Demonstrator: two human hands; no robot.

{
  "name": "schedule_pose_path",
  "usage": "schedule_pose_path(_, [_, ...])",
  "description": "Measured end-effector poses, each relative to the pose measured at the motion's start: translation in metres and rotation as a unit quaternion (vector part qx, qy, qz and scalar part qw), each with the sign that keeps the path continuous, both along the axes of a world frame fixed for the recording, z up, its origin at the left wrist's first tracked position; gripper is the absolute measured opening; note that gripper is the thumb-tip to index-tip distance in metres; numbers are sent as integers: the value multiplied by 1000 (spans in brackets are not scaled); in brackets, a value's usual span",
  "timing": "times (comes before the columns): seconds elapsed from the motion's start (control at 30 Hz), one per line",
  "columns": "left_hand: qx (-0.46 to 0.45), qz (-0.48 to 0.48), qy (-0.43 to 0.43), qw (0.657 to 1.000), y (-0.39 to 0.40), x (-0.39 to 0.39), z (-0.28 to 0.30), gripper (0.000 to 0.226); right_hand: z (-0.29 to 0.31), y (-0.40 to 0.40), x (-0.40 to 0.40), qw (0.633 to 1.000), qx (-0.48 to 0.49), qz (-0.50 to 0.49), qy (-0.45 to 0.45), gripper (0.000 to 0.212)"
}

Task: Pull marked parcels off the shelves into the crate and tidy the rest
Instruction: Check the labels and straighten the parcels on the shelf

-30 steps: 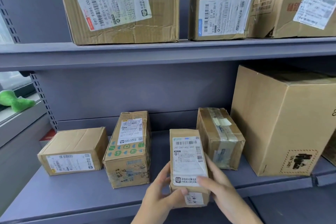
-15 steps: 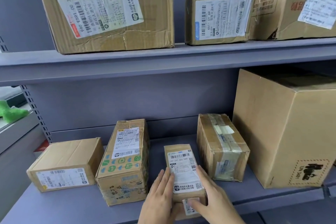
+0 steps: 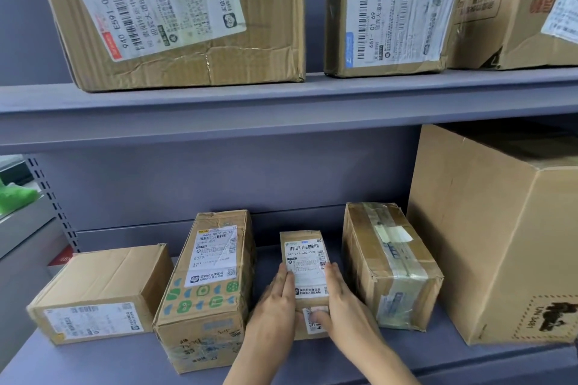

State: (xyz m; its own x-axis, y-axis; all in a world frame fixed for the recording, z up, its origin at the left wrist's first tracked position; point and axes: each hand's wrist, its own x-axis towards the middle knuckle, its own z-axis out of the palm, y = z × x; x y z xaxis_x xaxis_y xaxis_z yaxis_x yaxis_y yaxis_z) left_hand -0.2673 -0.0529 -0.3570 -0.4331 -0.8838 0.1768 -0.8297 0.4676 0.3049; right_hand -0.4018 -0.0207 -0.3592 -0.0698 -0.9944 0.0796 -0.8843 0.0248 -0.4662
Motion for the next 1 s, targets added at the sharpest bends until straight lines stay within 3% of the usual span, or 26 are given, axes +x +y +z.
schedule_pose_path(0.13, [-52, 11, -54, 997, -14, -4, -6, 86, -3, -9, 0, 1000, -4, -4, 8, 88])
schedule_pose_path(0.27, [-97, 19, -104, 990, -21, -5, -22, 86, -4, -12, 1, 1000, 0, -11, 13, 90])
schedule_pose_path(0.37, [-90, 31, -95, 991, -17, -6, -19, 87, -5, -12, 1, 1000, -10, -6, 9, 89])
schedule_pose_path(0.47, [-5, 39, -69, 997, -7, -5, -2, 79, -5, -10, 2, 1000, -21, -2, -3, 89])
schedule_pose_path(0.53, [-46, 3, -34, 998, -3, -4, -4, 71, -4, -3, 2, 999, -35, 2, -12, 89])
schedule_pose_path(0.6, [-88, 5, -30, 996, 0, -3, -11, 84, -2, 9, 1, 998, -54, 4, -36, 92])
schedule_pose_path(0.67, [-43, 15, -68, 997, 0, 0, -12, 112, -1, 23, 2, 994, -101, 15, -41, 93])
schedule_pose_path(0.77, [-122, -29, -39, 991, 2, -9, -18, 106, 3, 45, -9, 953, -299, -32, -46, 78])
schedule_pose_path(0.87, [-156, -103, 58, 981, 16, -27, -11, 71, 11, 58, -36, 892, -423, -143, -69, 58])
schedule_pose_path(0.93, [-122, -126, 135, 975, 26, -42, -6, 65, 14, 64, -54, 875, -427, -206, -97, 58])
schedule_pose_path(1.0, [-87, -126, 193, 969, 31, -57, -6, 67, 12, 66, -69, 894, -351, -242, -139, 70])
